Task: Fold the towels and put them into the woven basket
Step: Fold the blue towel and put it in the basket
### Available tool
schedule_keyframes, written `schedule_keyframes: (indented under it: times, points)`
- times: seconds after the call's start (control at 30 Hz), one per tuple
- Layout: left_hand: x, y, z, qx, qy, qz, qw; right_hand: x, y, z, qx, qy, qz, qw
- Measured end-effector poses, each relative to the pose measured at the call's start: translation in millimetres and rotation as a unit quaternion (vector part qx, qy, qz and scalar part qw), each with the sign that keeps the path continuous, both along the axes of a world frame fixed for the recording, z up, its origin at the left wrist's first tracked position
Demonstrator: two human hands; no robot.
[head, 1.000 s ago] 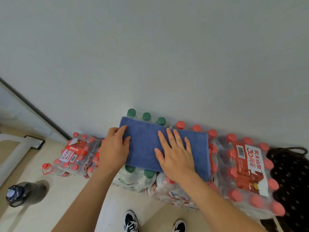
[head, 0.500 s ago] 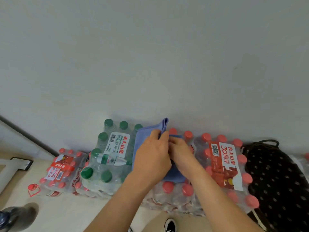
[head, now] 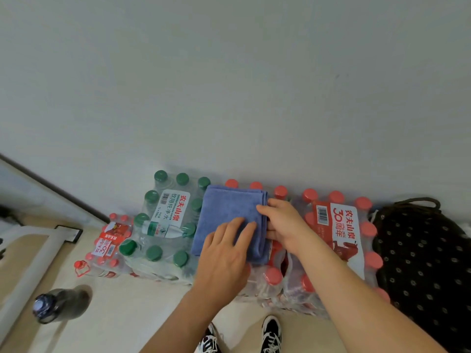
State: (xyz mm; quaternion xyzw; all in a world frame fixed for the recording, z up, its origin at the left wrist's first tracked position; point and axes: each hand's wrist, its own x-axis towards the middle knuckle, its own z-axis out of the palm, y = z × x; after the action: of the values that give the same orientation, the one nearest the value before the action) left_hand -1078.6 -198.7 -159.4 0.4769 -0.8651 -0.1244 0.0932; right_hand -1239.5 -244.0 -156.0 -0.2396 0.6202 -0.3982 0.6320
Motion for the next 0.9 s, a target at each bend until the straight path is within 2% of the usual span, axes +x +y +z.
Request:
schedule_keyframes:
  times: [0.2,0.33,0.4,0.6,0.67,0.77,0.87,0.9]
  points:
    - [11,-10,-15,-0.073,-0.004,0.001,0.997,3,-1,-2,-0.037,0.058,0.008,0.998]
    - [9,-11,-17,-0.106,0.015,-0.013,0.994,5,-1,-7,-0.097,0.246,0.059,0.963]
    - [7,-11,-19,-0.109,0.006,-0.026,0.994,9,1,-9,-0.106,0.296,0.078,0.946]
    - [4,-12,-27,-0.119,-0.04,-0.053,0.991,4,1,-7,-0.097,0.296,0.105,0.944]
    - [5,-12,-28,-0.131,-0.071,-0.071,0.986,-2,-5,-4,-0.071,0.367,0.151,0.915]
    - [6,-13,-25,-0.144,-0.117,-0.103,0.977,-4,-2,3,-0.069,0.511,0.186,0.836]
    - [7,-13,-21,-0.15,-0.153,-0.128,0.968,-3,7,-1,-0.121,0.544,0.153,0.816]
    - [8,-13,-20,-0.153,-0.165,-0.135,0.965,-3,9,-4,-0.152,0.567,0.151,0.795]
